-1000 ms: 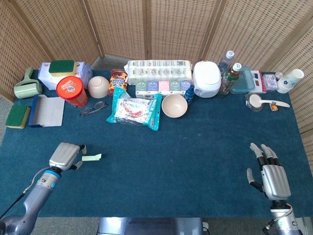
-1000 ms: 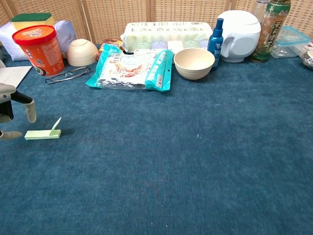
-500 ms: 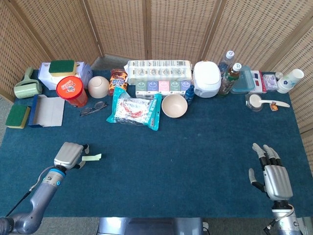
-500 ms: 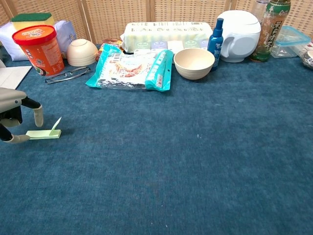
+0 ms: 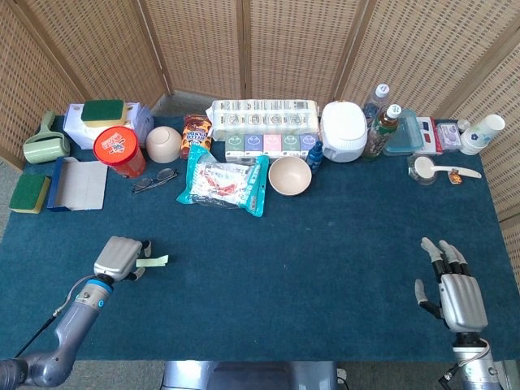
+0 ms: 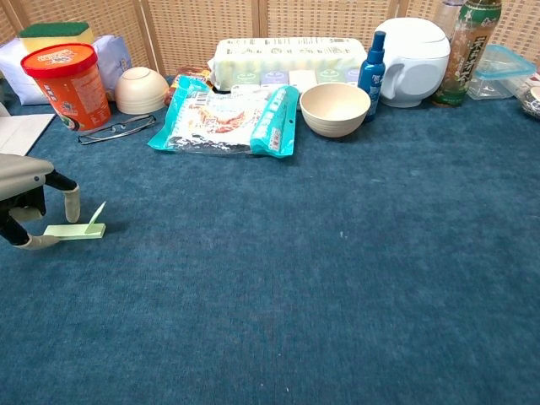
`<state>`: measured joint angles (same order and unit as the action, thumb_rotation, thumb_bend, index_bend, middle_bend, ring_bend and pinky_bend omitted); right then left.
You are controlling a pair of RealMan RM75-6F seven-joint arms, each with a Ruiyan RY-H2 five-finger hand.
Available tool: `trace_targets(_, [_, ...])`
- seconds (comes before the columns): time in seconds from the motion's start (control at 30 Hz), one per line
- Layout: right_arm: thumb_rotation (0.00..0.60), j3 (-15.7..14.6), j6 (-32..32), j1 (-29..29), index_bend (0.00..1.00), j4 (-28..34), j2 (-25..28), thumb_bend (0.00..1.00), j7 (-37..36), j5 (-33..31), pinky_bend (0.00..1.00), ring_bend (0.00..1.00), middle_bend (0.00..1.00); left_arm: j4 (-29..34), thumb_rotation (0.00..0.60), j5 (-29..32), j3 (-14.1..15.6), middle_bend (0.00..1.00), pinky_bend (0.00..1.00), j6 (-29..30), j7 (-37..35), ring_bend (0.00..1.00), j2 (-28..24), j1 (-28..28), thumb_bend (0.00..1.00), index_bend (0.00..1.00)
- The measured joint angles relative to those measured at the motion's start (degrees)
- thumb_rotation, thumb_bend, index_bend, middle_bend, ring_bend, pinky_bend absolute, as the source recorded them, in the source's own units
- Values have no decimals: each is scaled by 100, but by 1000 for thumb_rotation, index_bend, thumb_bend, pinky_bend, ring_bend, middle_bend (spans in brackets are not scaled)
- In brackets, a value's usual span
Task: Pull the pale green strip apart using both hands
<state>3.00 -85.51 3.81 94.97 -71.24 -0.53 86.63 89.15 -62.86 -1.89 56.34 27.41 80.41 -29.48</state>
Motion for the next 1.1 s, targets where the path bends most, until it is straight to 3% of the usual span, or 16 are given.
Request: trace_targets(1.1, [600, -8, -76, -99, 17, -81, -10, 529, -96, -33, 92, 52, 209, -8, 600, 168, 109, 981, 985, 28, 173, 1000, 23, -89, 283, 477])
